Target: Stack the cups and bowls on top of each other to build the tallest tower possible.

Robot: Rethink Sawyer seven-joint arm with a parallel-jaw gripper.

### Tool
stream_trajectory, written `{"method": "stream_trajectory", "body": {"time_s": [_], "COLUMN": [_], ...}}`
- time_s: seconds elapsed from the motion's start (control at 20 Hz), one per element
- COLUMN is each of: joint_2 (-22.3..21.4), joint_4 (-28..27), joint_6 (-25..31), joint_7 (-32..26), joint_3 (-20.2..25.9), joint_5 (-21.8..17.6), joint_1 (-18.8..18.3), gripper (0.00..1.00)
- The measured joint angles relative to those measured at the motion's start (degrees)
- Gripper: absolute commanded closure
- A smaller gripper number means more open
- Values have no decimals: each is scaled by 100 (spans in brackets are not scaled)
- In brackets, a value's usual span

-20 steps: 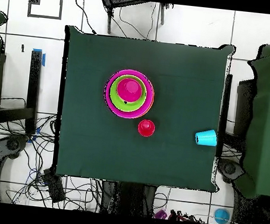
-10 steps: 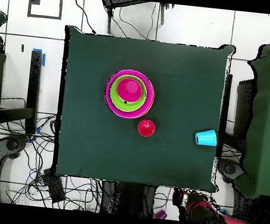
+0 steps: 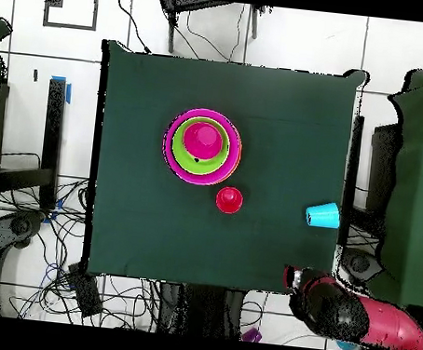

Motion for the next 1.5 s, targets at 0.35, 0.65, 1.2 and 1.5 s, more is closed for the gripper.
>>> {"method": "stream_trajectory", "body": {"time_s": [0.35,0.65,1.2,1.5], "joint_2": [753,1471,2167,2112], "joint_4": [-751,-1285,-1395,-1008], "joint_6": [226,265,568,461], "joint_7": [0,0,-1,-1], "joint_3": [44,254,789,801], "joint_5": [20,47,503,640], "joint_1": [123,32,-233,-193], "gripper": [0,0,0,0]}}
